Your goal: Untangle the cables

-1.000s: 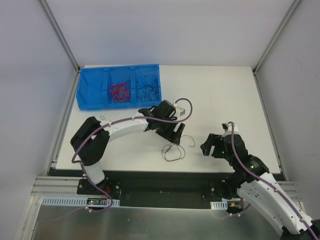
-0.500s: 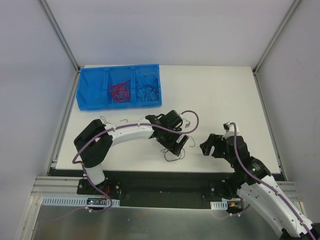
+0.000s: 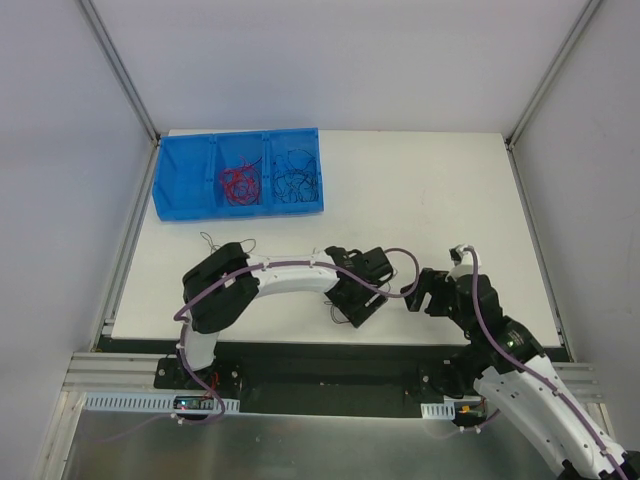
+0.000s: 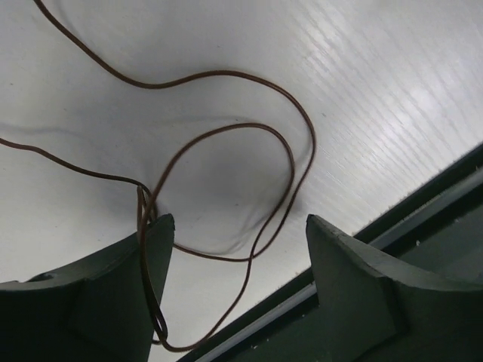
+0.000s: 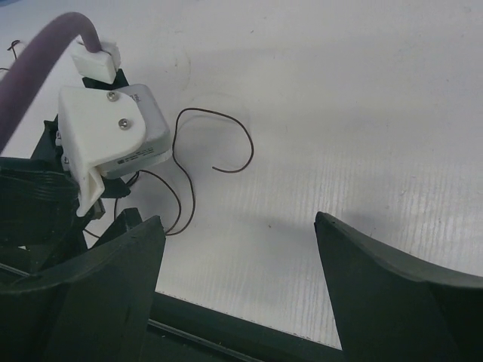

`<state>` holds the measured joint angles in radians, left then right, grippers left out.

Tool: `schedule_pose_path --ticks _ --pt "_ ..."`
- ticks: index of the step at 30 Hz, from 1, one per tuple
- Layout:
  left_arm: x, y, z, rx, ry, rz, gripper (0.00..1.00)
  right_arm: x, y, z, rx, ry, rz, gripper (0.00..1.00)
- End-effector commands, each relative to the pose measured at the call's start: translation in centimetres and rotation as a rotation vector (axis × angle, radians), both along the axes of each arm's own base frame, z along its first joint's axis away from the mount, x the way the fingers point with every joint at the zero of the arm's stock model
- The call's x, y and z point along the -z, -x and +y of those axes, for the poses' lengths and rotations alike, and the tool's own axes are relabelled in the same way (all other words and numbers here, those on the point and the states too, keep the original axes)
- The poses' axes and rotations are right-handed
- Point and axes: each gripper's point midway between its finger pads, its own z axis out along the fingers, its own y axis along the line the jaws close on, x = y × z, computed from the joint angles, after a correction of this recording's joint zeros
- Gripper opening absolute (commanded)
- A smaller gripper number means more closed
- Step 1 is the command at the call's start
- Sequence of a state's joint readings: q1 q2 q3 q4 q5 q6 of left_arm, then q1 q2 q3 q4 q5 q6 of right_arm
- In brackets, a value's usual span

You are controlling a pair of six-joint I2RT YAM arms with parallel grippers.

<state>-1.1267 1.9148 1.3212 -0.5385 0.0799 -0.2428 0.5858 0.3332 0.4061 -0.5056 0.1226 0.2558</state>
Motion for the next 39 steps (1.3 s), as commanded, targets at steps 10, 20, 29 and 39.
schedule_pose_path --ticks 10,20,29,39 --pt "-0.2 -1.8 0.7 0.029 -0.106 -0.121 0.18 -0.4 -0.2 0.0 0.0 -0.008 -0.032 0.83" --pt "-5.8 -4.2 2.0 0.026 -0.027 -0.276 0.0 -0.5 -0.3 -0.1 0.004 -0.009 -0.038 0.83" --pt "-13.4 -7.5 4.7 -0.08 0.126 -0.401 0.0 -0.4 -0.2 0.0 -0.002 -0.01 -0.034 0.84" --pt "-23.5 -13.5 12.6 -0.37 0.295 -0.63 0.0 -0.4 -0.2 0.0 -0.004 -0.008 -0.033 0.83"
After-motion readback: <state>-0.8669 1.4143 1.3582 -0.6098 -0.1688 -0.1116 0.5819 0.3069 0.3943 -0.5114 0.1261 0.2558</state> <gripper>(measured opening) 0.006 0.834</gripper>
